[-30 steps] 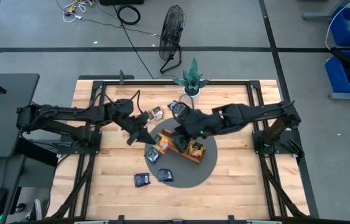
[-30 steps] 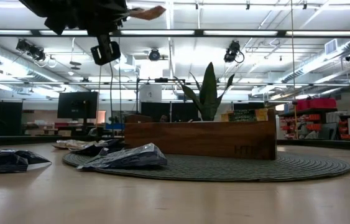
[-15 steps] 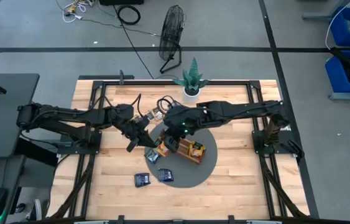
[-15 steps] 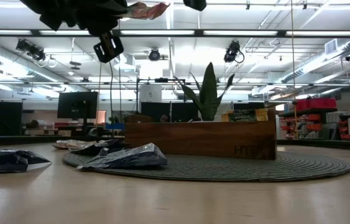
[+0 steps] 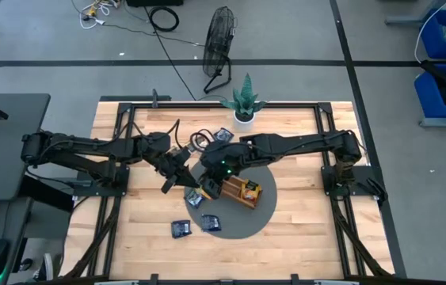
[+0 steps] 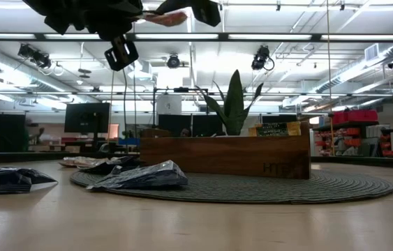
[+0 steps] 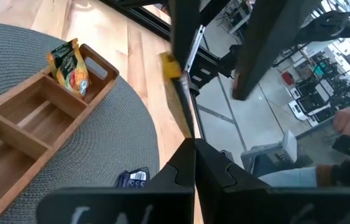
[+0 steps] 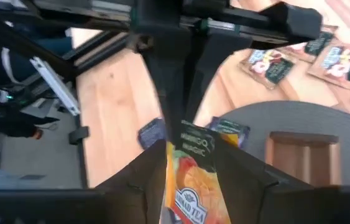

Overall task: Pick & Place Tea
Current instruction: Put the yellow tea bag into the right section of the wooden organizer

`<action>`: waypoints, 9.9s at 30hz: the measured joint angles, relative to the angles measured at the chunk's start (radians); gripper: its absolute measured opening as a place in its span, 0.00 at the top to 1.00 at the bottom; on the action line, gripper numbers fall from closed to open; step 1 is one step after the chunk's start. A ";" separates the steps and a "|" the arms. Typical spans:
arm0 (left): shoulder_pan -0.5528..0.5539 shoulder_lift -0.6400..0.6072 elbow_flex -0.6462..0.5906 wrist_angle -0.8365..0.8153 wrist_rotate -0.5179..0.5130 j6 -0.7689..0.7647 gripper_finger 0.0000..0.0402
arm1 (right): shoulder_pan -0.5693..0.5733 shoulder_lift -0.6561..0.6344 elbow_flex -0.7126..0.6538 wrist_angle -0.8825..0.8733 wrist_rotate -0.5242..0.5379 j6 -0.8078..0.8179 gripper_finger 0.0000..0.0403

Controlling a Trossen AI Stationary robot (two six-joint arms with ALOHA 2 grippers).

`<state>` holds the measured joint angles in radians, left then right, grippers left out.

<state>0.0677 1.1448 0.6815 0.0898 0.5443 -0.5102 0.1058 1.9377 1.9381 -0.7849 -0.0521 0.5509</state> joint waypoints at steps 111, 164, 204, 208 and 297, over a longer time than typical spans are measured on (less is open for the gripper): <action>0.177 -0.349 0.000 0.093 -0.128 0.021 0.55 | 0.409 -0.137 -0.398 0.657 0.730 0.189 1.00; 0.177 -0.349 0.000 0.101 -0.299 -0.035 0.55 | 0.464 -0.457 -1.258 0.780 1.054 0.471 1.00; 0.177 -0.349 0.000 0.101 -0.307 -0.084 0.55 | 0.373 -0.535 -1.313 0.873 0.714 0.561 0.59; 0.177 -0.349 0.000 0.099 -0.306 -0.081 0.55 | 0.329 -0.607 -1.299 0.835 0.619 0.536 0.58; 0.177 -0.347 0.000 0.021 -0.323 -0.054 0.55 | 0.295 -0.468 -1.097 0.456 0.651 0.222 1.00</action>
<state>0.2451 0.7981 0.6811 0.1109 0.2211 -0.5644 0.4011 1.4700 0.8410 -0.3286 0.5993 0.7734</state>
